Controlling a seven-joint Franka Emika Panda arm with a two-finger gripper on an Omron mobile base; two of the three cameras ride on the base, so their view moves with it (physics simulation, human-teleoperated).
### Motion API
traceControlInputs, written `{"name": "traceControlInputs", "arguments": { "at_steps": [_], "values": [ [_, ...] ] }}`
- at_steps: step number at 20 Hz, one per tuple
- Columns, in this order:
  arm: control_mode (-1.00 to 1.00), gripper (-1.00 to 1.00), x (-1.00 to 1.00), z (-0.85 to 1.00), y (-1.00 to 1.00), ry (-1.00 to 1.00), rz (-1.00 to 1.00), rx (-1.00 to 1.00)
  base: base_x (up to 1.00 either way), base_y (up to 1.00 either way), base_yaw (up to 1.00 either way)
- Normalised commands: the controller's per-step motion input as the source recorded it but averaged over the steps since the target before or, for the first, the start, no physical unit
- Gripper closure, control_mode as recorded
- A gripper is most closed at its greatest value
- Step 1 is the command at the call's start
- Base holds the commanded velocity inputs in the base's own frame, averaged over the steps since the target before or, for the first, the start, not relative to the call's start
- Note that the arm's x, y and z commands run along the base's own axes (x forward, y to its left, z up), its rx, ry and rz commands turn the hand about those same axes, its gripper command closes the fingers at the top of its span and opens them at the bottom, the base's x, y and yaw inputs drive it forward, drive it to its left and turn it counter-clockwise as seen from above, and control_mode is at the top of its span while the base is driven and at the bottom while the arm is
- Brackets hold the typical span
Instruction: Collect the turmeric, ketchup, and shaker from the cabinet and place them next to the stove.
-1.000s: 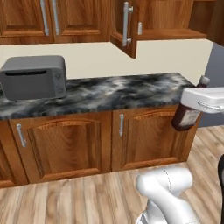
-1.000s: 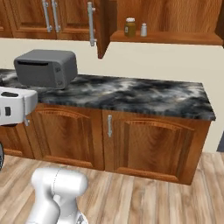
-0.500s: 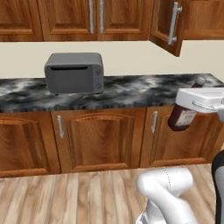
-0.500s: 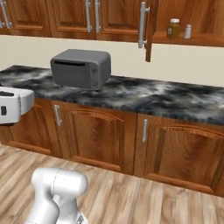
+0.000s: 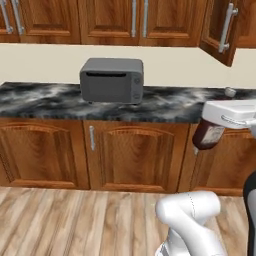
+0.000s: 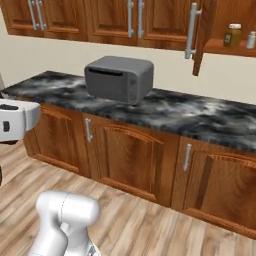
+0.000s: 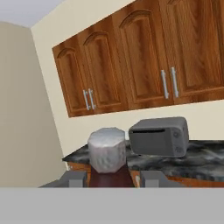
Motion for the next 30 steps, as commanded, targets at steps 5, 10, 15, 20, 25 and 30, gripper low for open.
{"name": "traceControlInputs", "arguments": {
  "at_steps": [5, 10, 15, 20, 25, 30],
  "values": [
    [1.0, 1.0, 0.0, 0.0, 0.0, 0.0, 0.0, 0.0, 0.59, -0.27, 0.29],
    [1.0, 1.0, 0.0, 0.0, 0.0, 0.0, 0.0, 0.0, 1.0, -0.29, 0.36],
    [1.0, 1.0, 0.0, 0.0, 0.0, 0.0, 0.0, 0.0, 0.55, 0.29, 0.28],
    [1.0, 1.0, 0.0, 0.0, 0.0, 0.0, 0.0, 0.0, 0.15, 0.31, 0.48],
    [1.0, 1.0, 0.0, 0.0, 0.0, 0.0, 0.0, 0.0, 0.28, 0.16, 0.49],
    [1.0, 1.0, 0.0, 0.0, 0.0, 0.0, 0.0, 0.0, 0.31, 0.19, 0.48]
  ]
}}
